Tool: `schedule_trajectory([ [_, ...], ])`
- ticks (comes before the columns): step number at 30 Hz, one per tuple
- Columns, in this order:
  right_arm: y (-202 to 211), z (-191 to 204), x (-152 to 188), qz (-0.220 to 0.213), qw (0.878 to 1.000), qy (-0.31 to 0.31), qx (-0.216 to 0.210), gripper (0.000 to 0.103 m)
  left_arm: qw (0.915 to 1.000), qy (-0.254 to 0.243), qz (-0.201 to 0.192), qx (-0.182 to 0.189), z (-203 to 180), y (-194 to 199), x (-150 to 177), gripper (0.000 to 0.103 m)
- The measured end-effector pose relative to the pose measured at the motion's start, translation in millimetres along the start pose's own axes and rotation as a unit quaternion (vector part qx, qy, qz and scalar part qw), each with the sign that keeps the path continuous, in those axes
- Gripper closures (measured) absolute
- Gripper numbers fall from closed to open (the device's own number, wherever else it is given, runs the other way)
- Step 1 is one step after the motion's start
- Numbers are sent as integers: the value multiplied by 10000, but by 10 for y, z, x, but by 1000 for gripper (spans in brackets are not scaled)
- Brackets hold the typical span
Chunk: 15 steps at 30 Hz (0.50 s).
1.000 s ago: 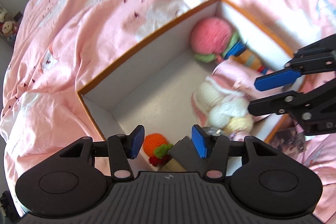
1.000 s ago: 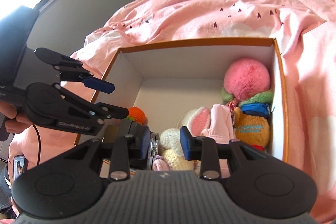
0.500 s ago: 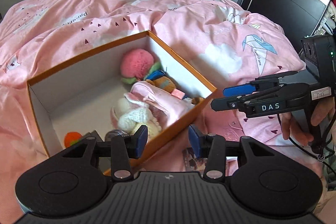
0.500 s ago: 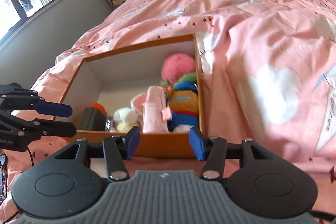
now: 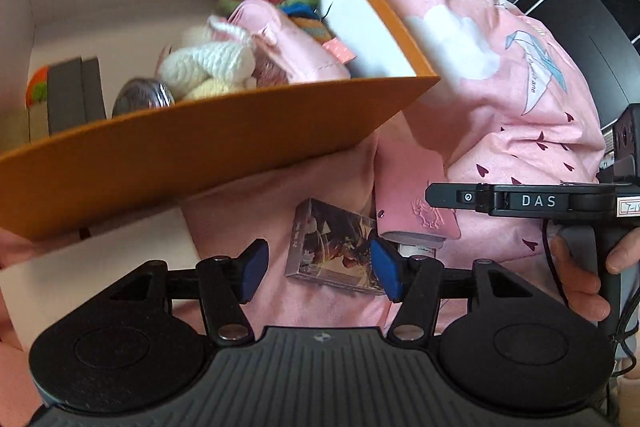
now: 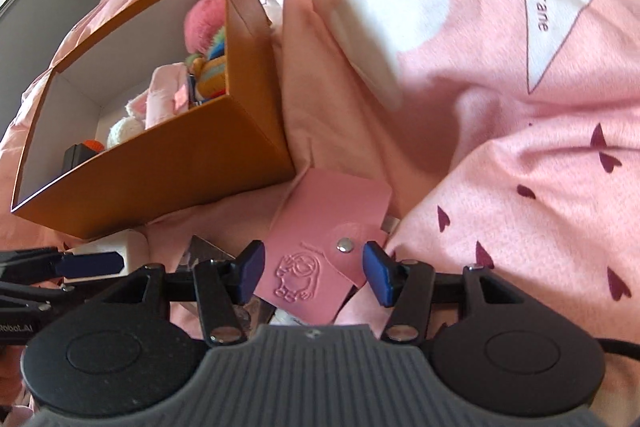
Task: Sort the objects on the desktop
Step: 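Grasp photo card box with left tool while right tool grasps pink card holder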
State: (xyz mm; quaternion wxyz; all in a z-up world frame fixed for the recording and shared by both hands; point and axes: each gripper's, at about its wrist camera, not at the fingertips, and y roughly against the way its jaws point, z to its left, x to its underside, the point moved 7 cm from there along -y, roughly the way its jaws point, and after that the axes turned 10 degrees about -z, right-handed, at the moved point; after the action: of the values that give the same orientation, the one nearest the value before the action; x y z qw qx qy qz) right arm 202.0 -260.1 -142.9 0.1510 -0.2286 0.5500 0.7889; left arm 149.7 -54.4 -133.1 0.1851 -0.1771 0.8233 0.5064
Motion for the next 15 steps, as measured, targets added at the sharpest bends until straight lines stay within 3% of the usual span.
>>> schedule_trajectory([
  [6,-140,-119,55,330,9992,-177,132,45,9960,810,319,201,139,-165,143,37],
  [15,-306,-177,100,592,9969,-479,-194,34,9835,1622,645,469,189,-501,264,37],
])
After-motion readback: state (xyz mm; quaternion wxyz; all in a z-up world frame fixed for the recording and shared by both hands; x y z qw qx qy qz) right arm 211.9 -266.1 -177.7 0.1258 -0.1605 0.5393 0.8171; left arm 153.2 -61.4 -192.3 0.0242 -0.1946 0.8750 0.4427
